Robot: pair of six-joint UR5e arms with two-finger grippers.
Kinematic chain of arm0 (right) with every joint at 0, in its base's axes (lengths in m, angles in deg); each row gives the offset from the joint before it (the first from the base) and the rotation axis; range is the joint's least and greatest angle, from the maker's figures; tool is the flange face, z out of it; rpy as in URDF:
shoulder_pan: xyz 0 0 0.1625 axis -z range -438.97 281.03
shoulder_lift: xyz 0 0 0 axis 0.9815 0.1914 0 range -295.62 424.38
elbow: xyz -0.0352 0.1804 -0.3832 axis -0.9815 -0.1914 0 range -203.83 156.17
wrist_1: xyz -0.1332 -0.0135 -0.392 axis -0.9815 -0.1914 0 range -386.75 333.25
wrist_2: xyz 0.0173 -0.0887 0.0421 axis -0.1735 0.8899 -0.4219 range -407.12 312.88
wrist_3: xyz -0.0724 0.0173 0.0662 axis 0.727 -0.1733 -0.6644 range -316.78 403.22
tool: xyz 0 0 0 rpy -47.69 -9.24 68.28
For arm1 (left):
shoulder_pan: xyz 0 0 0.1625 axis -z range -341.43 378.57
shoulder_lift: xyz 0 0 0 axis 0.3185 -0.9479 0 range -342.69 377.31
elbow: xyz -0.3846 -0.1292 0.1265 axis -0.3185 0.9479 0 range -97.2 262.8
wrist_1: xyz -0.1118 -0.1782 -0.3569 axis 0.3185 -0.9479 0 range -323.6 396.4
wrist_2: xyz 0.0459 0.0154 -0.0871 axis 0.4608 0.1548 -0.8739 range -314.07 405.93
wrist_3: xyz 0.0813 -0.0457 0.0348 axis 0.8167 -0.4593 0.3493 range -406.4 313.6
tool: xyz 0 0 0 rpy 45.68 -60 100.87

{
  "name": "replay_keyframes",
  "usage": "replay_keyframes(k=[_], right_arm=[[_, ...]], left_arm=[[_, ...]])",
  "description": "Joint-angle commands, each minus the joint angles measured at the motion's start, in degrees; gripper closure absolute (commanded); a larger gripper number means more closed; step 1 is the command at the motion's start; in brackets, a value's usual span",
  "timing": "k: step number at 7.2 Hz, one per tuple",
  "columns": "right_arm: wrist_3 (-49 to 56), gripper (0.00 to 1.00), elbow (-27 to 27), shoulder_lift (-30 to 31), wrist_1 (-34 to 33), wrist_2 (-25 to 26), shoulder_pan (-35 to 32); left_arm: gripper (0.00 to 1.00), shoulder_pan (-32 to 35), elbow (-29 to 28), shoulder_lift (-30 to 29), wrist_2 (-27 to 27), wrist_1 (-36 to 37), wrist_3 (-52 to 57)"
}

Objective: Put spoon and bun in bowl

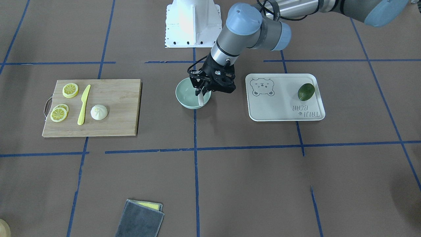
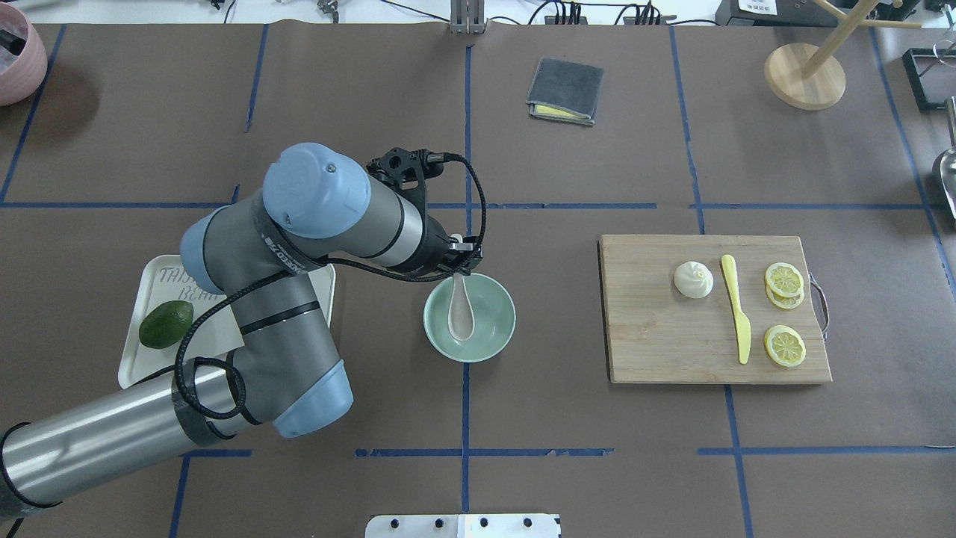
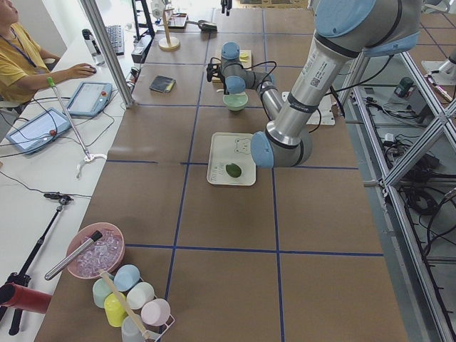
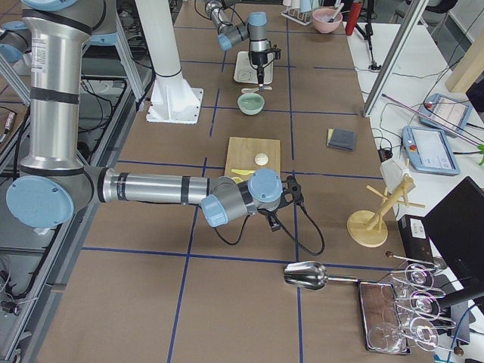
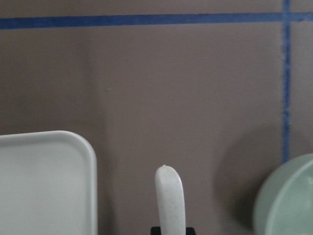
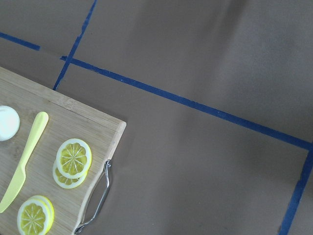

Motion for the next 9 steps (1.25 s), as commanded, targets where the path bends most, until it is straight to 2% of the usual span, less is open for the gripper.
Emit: replay_keyframes(k=[1, 2, 3, 4, 5, 6, 7, 8, 9], right_arm=[[0.1, 0.00, -0.2, 0.1, 0.0, -0.7, 0.0], [0.1, 0.00, -0.3, 0.1, -0.1, -0.7, 0.0], [0.0, 0.00, -0.2, 0.0, 0.0, -0.8, 0.3], [-1.8, 0.00, 0.2, -0.6, 0.1, -1.2, 1.7], [-6.4, 0.00, 0.6, -2.3, 0.8, -1.3, 3.1], [-18.5, 0.00, 1.2, -4.9, 3.8, -1.3, 5.9], [-35.6, 0.00, 2.5, -7.8, 10.2, 1.4, 11.9], [-48.2, 0.00, 3.0, -8.8, 17.3, 7.0, 18.4], [-56.2, 0.00, 3.7, -11.3, 18.9, 13.4, 25.2]], left_arm=[[1.00, -1.4, -1.0, -0.3, 4.6, -2.0, -0.6], [0.66, -1.8, -1.8, 0.0, 7.0, -2.3, -0.5], [0.06, -3.0, -1.6, 0.7, 9.7, -2.3, -0.5], [0.01, -3.0, -0.4, 2.1, 10.8, -2.1, -0.3], [0.01, -2.7, 3.2, 6.4, 10.7, -2.0, 4.9], [0.01, -0.6, 6.1, 9.0, 10.7, -1.8, 12.8], [0.01, 3.1, 7.9, 12.6, 10.1, -1.8, 19.5], [0.01, 7.0, 8.2, 14.9, 7.3, -1.7, 29.3], [0.01, 10.7, 9.4, 18.4, 4.0, -1.9, 33.8]])
